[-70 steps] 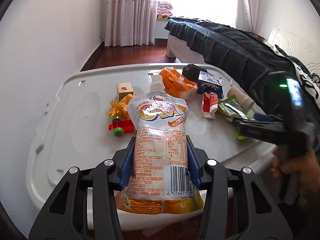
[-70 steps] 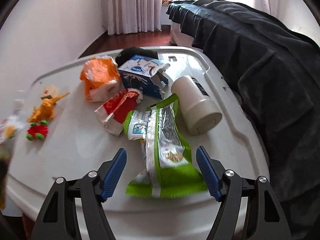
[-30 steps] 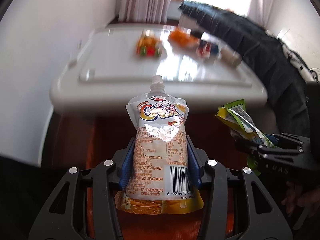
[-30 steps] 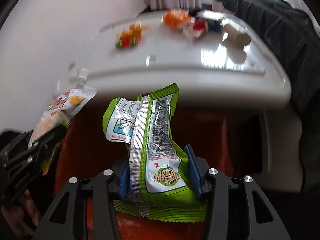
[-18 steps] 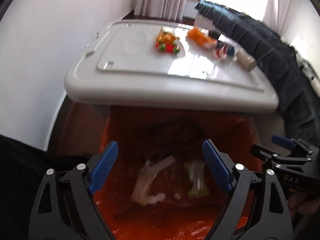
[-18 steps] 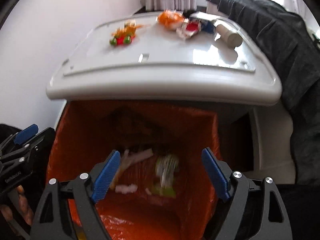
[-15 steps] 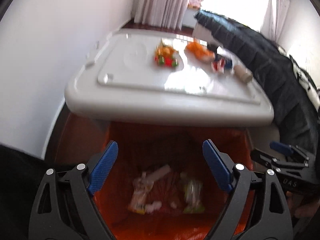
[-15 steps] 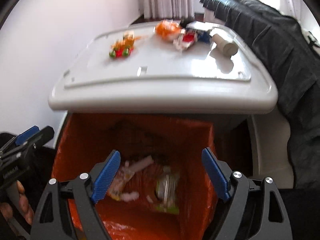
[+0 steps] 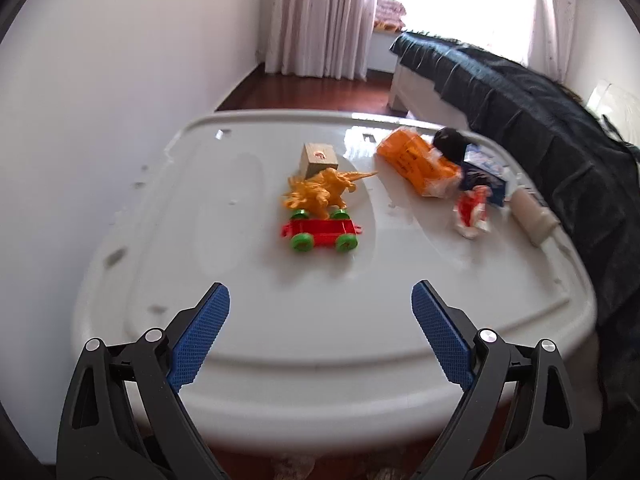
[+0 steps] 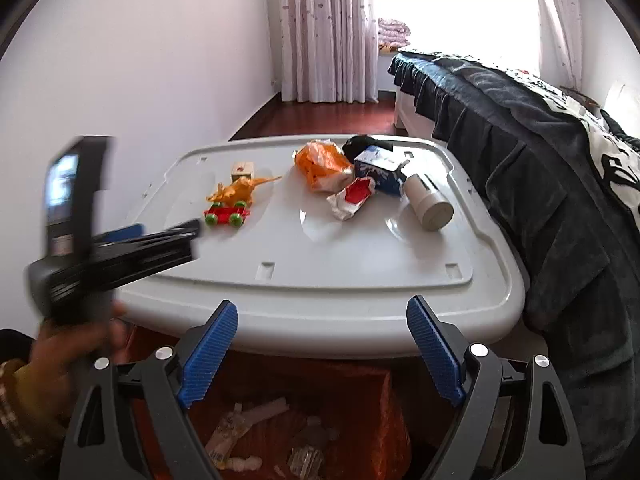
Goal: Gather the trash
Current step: 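Grasp the red toy cart with the left tool while the right tool grasps the cream bottle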
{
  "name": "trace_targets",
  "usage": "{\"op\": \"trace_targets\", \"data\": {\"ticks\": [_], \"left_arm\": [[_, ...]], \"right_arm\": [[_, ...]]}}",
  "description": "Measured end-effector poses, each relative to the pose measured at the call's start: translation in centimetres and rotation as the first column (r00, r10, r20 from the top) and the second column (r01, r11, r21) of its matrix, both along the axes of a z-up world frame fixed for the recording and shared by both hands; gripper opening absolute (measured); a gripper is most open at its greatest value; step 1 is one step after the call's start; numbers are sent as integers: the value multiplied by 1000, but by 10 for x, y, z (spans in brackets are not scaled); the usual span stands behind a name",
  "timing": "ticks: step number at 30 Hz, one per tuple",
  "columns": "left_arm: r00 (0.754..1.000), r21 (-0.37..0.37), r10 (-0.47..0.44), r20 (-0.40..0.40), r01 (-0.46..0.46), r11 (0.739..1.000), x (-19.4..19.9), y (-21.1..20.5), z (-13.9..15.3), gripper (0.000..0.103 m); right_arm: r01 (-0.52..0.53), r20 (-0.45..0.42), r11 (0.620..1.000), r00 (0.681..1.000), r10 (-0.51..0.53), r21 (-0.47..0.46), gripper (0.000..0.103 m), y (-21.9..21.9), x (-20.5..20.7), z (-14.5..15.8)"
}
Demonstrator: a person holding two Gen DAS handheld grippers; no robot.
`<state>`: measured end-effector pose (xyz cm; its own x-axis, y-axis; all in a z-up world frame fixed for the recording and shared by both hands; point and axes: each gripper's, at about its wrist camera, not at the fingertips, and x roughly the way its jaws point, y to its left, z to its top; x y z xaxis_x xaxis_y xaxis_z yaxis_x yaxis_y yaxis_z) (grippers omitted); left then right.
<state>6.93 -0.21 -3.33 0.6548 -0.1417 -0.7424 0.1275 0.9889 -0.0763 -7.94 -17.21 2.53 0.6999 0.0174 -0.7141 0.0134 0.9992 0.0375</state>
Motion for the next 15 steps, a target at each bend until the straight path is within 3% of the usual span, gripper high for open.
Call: {"op": "trace_targets", "data": {"ticks": [7,15], "left_arm": [[999,75,16,-28,-14,997,48,-22,-33,90],[998,64,50,-42,-47,997,75,-22,-38,90]], "right_arm": [[-5,-17,1000,1000,4,-7,85,-8,3,-15],[-29,-18,999,999,30,41,85,-10,6,-15]]}}
